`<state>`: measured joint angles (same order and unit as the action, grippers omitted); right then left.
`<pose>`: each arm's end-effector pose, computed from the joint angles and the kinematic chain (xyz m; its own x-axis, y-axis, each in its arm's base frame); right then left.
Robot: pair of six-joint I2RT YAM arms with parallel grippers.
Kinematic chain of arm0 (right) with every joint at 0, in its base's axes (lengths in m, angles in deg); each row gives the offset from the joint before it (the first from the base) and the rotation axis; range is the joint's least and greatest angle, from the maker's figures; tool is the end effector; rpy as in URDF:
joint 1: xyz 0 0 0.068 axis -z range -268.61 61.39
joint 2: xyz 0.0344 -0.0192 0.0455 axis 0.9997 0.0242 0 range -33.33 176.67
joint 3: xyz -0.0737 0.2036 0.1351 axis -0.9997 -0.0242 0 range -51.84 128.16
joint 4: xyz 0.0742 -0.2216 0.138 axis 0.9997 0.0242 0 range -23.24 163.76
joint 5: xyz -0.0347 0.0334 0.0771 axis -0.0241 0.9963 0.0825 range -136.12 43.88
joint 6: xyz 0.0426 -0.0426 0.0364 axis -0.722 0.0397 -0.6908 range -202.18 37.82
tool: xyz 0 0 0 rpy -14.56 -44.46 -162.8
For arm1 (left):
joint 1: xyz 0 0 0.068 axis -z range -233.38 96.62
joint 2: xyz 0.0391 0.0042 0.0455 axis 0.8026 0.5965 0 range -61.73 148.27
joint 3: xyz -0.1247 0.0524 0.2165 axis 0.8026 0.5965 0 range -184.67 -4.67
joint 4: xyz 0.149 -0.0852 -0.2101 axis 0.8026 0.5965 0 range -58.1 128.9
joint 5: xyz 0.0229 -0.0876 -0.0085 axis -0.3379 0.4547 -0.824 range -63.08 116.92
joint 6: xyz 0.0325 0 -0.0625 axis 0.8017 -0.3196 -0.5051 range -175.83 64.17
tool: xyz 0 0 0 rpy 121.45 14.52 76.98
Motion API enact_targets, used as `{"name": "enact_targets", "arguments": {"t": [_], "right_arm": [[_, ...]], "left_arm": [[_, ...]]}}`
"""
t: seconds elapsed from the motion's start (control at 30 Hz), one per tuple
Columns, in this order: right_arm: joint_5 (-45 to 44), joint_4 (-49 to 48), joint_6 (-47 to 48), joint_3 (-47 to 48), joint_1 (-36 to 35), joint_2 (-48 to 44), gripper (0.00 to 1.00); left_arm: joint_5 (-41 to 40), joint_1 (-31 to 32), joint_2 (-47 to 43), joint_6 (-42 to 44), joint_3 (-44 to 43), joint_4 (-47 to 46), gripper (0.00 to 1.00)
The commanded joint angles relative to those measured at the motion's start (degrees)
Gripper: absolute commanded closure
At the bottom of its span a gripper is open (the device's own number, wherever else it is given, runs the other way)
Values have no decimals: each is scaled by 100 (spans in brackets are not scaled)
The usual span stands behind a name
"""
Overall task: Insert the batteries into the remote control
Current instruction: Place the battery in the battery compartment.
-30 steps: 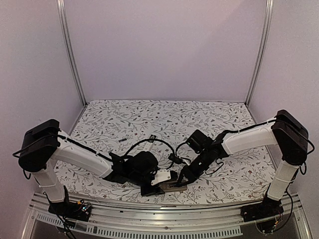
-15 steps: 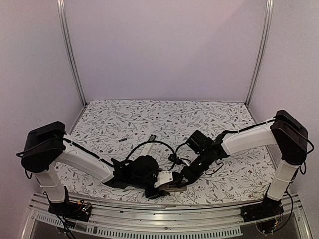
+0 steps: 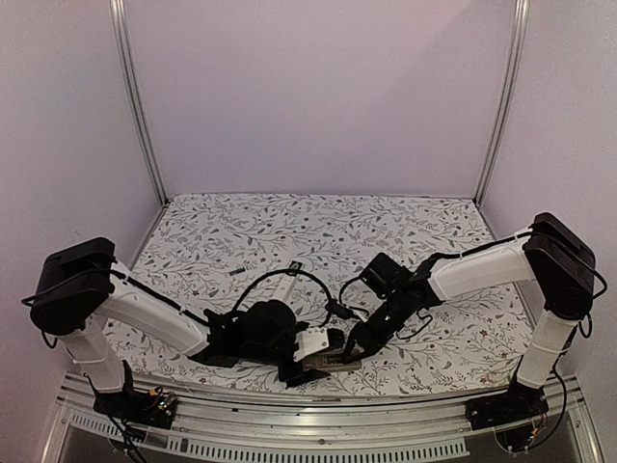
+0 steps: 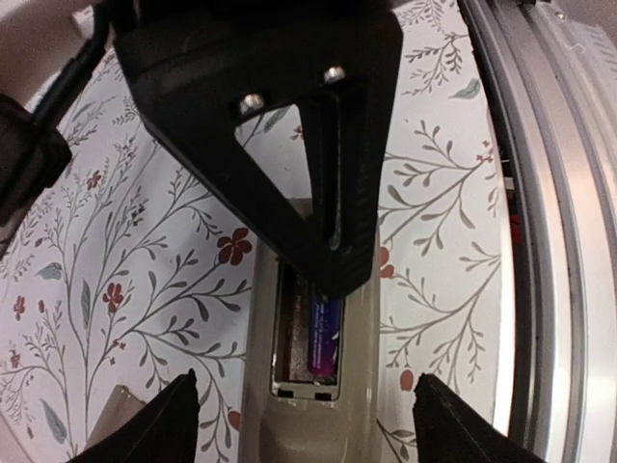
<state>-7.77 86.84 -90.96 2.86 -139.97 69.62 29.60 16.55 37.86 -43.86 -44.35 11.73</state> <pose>0.1806 0.2834 0.0915 -0.6889 -0.6699 -0.2769 -0.6582 0.4179 0.6262 0.1148 -0.3223 0.0808 -0.0176 0.6516 -0.7584 0.9754 0.1779 0.1302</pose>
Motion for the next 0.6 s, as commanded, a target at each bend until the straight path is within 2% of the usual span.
{"name": "enact_targets", "arguments": {"t": [0.0, 0.07, 0.2, 0.27, 0.4, 0.57], "right_arm": [[-671, -113, 54, -135, -35, 311, 100], [-671, -118, 60, -135, -33, 309, 100], [-679, -132, 69, -135, -25, 304, 100], [-671, -149, 65, -129, -16, 306, 100], [-662, -147, 52, -139, -19, 282, 100], [-662, -149, 51, -152, -15, 236, 100]], "left_arm": [[237, 74, -416, 9, 97, -284, 23], [336, 73, -579, -6, 160, -439, 28], [405, 76, -500, -70, 179, -566, 55], [443, 88, -265, -65, 58, -438, 62], [201, 137, 86, -22, -258, -160, 71], [61, 144, 151, -16, -296, -316, 71]]}}
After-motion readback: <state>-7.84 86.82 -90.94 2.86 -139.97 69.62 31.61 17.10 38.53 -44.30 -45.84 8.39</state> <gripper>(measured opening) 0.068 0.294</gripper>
